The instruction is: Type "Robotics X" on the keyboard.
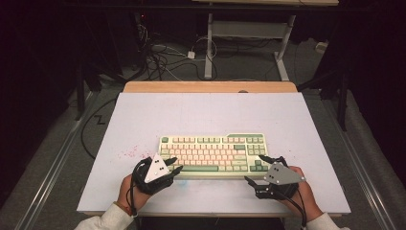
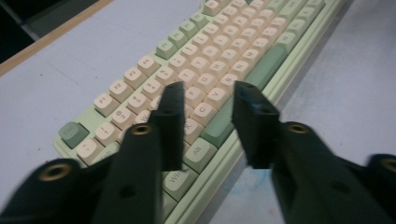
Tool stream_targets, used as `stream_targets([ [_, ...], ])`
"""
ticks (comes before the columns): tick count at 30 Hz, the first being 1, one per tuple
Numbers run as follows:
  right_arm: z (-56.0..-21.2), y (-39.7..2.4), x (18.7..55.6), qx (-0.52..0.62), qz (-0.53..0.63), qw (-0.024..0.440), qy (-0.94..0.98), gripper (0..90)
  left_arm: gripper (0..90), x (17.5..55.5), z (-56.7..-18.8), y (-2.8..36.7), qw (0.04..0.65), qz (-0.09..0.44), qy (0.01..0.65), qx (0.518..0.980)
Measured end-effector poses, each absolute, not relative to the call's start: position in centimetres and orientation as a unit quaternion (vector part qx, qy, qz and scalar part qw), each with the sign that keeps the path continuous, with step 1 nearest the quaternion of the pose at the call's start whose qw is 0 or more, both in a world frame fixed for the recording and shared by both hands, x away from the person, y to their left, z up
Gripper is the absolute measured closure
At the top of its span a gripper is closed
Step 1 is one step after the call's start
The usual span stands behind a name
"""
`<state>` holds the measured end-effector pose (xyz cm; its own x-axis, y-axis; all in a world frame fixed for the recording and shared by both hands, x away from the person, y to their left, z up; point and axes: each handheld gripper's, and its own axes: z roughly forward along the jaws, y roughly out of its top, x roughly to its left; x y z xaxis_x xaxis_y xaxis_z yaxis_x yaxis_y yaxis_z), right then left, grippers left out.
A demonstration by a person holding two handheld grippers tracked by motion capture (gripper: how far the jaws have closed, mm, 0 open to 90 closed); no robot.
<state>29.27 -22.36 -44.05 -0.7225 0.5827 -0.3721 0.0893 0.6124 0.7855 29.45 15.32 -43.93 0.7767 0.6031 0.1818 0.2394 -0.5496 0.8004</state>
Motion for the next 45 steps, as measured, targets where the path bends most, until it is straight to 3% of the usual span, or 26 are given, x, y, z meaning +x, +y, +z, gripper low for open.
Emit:
stream_targets([
  [3,-44.0,-22.3,29.2,0.198,0.391,0.315,0.842,21.1,82.5,29.5,-44.0,15.2,0.403,0.215,0.242,0.856],
  [6,-44.0,-22.3,29.2,0.198,0.391,0.315,0.842,21.2,87.1,29.6,-44.1,15.2,0.400,0.209,0.240,0.860],
  [26,-44.2,-22.2,29.3,0.197,0.386,0.314,0.844,21.4,87.1,32.7,-44.6,12.7,0.366,0.163,0.230,0.887],
  [45,-44.3,-22.1,29.3,0.195,0.382,0.313,0.847,21.7,87.0,34.2,-44.6,11.3,0.344,0.165,0.224,0.897],
])
